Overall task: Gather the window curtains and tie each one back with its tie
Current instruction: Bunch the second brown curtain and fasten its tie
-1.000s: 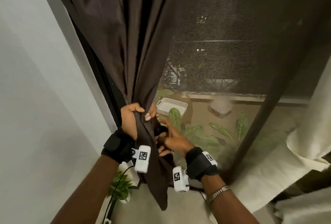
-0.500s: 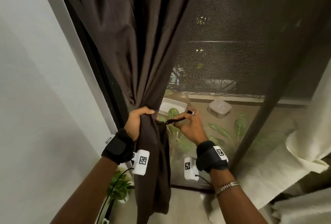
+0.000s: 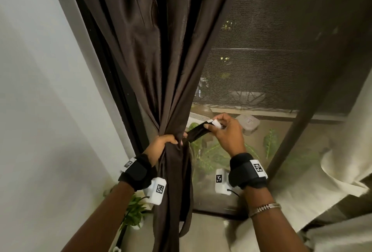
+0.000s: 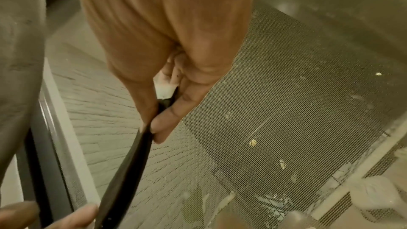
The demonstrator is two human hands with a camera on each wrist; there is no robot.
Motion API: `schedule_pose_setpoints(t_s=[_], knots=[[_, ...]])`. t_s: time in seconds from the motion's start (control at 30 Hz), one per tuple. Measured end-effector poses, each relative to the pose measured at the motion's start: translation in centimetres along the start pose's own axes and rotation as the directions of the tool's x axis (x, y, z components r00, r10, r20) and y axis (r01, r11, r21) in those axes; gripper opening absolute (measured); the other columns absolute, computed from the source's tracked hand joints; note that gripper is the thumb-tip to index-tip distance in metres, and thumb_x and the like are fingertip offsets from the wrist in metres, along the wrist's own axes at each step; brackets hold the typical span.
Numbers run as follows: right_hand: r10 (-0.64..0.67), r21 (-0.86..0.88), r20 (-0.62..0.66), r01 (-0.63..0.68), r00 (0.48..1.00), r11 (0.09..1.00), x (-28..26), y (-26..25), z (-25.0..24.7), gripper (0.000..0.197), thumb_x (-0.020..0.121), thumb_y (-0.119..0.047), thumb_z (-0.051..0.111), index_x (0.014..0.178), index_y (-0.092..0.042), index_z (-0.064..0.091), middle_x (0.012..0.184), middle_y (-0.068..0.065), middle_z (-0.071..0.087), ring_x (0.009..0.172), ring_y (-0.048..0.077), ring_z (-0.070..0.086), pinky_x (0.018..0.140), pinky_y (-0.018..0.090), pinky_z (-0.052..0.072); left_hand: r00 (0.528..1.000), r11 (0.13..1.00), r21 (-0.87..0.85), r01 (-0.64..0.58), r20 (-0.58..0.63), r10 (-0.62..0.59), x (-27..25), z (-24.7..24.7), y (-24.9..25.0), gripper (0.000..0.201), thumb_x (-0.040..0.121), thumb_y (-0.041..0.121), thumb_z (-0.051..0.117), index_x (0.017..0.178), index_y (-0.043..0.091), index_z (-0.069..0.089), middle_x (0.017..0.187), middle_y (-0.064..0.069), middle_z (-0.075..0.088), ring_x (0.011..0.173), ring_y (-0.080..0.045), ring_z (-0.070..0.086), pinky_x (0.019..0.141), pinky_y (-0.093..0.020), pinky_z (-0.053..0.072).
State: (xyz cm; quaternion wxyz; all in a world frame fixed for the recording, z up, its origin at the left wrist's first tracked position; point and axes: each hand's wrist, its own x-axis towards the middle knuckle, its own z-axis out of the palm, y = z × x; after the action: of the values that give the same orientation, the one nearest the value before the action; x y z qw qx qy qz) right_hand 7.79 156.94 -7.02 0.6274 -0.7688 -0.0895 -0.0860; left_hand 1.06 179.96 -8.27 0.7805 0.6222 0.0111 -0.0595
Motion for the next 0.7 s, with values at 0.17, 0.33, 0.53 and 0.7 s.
schedule_pose_setpoints(t_s=[0.17,0.33,0.53,0.7], knots=[[-0.046,0.075,-0.007,0.046,0.999,0.996,-0.1,0.4,-0.2,0.011,0.092,-0.015,0.082,0.101,-0.020,0.079,0.107,0.006,0.069,0.098,0.024,0.073,0.079,0.027,0.065,0.993,0.994,-0.025,0.111,0.033,-0.110,0.0,0.4,-0.2,0.028,0.061,0.014,0.069,0.079,-0.008,0.074,0.091,-0.019,0.073,0.087,-0.028,0.071,0.085,-0.025,0.056],[0.057,0.289,0.172,-0.105,0.983,0.952,-0.8,-0.2,0.4,0.022,0.092,-0.002,0.079,0.103,-0.018,0.068,0.097,0.007,0.065,0.076,0.014,0.069,0.067,0.026,0.062,0.992,0.990,-0.082,0.118,0.061,-0.114,-0.7,2.3,0.1,0.029,0.072,0.005,0.054,0.076,0.006,0.083,0.084,-0.007,0.079,0.078,-0.017,0.075,0.081,-0.021,0.059],[0.119,0.382,0.247,-0.210,0.962,0.900,-1.5,0.4,0.8,0.016,0.094,0.000,0.077,0.097,-0.007,0.063,0.082,-0.002,0.075,0.080,0.015,0.071,0.068,0.024,0.060,0.978,0.984,-0.139,0.116,-0.154,-0.137,-0.2,2.5,-1.4,0.057,0.051,0.016,0.084,0.102,-0.008,0.076,0.106,-0.020,0.069,0.096,-0.037,0.068,0.106,-0.047,0.053],[0.109,0.323,0.223,-0.179,0.969,0.929,-1.6,0.2,0.3,0.018,0.086,0.001,0.084,0.094,-0.007,0.070,0.087,0.005,0.075,0.079,0.011,0.070,0.076,0.026,0.061,0.972,0.995,-0.064,0.078,-0.215,-0.090,-0.7,3.0,-0.7,0.013,0.056,0.002,0.075,0.066,0.008,0.082,0.077,-0.007,0.077,0.076,-0.025,0.074,0.084,-0.031,0.060]])
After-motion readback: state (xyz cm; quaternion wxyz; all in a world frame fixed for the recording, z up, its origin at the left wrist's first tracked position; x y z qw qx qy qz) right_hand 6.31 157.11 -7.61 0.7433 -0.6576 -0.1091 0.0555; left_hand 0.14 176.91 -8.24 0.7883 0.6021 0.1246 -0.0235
